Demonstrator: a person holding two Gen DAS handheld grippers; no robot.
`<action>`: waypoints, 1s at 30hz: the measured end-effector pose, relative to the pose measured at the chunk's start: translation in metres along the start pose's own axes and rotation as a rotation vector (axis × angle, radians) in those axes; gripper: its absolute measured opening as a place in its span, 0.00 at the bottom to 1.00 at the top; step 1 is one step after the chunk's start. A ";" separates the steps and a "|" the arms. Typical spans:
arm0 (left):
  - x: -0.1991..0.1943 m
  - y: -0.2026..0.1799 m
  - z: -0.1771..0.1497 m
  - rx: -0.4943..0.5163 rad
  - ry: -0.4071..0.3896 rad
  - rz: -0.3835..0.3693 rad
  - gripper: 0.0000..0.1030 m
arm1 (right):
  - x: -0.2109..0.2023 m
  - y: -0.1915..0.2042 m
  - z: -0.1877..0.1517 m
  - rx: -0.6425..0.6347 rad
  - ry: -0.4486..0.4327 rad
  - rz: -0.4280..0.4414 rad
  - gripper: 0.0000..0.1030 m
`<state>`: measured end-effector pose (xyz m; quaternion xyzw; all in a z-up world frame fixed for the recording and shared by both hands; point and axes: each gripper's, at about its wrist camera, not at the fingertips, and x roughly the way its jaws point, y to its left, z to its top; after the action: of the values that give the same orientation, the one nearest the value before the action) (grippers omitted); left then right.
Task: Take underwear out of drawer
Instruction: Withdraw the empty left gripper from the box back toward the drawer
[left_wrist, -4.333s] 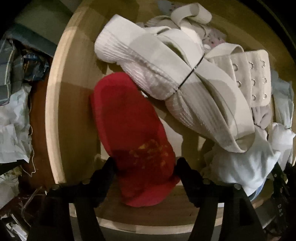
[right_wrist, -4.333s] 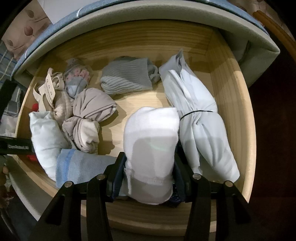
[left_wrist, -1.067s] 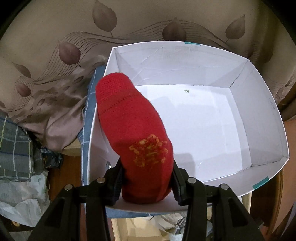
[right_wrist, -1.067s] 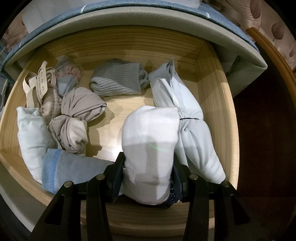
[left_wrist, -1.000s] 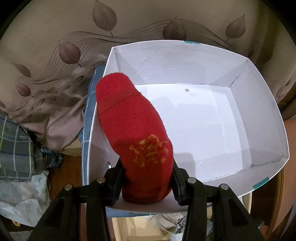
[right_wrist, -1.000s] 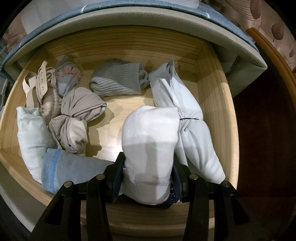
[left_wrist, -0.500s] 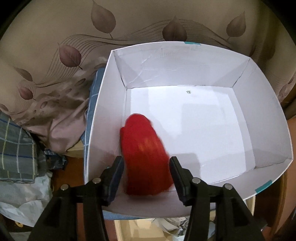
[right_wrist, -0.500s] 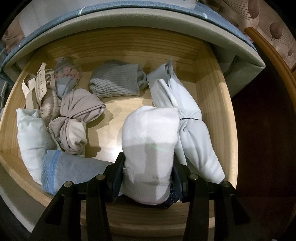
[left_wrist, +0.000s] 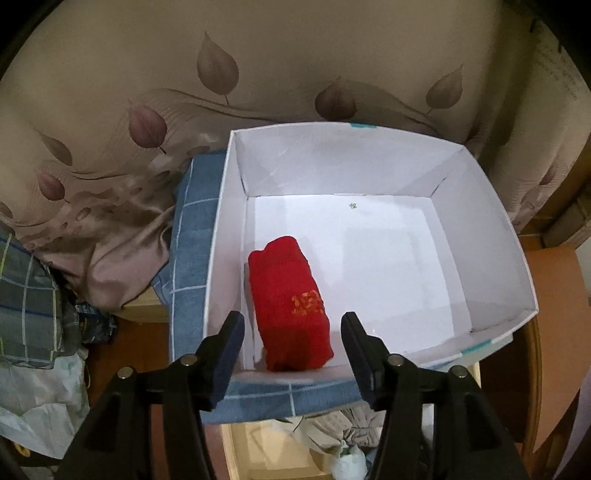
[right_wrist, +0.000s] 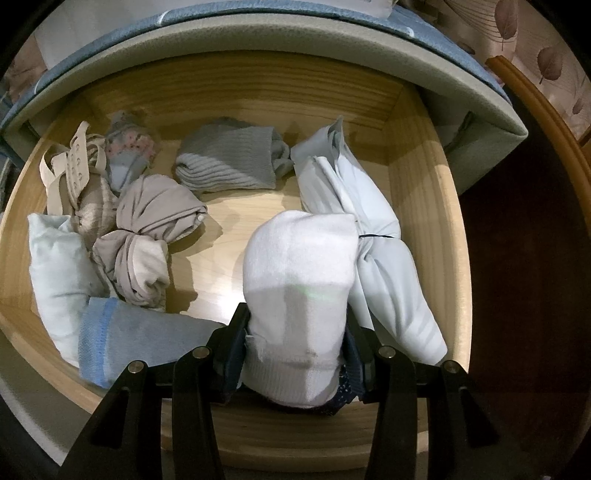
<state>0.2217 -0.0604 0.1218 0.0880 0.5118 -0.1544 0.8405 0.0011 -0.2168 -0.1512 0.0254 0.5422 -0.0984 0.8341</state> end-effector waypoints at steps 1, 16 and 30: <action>-0.005 0.001 -0.002 0.000 -0.004 -0.011 0.54 | 0.000 0.000 0.000 0.001 0.001 0.000 0.41; -0.045 0.032 -0.090 -0.018 -0.063 0.053 0.54 | 0.004 0.000 0.004 -0.009 0.029 0.008 0.41; 0.031 0.029 -0.199 -0.152 0.076 0.070 0.54 | 0.014 -0.003 0.010 -0.018 0.078 0.021 0.44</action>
<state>0.0792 0.0229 0.0020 0.0476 0.5501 -0.0823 0.8296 0.0150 -0.2229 -0.1598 0.0276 0.5748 -0.0837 0.8135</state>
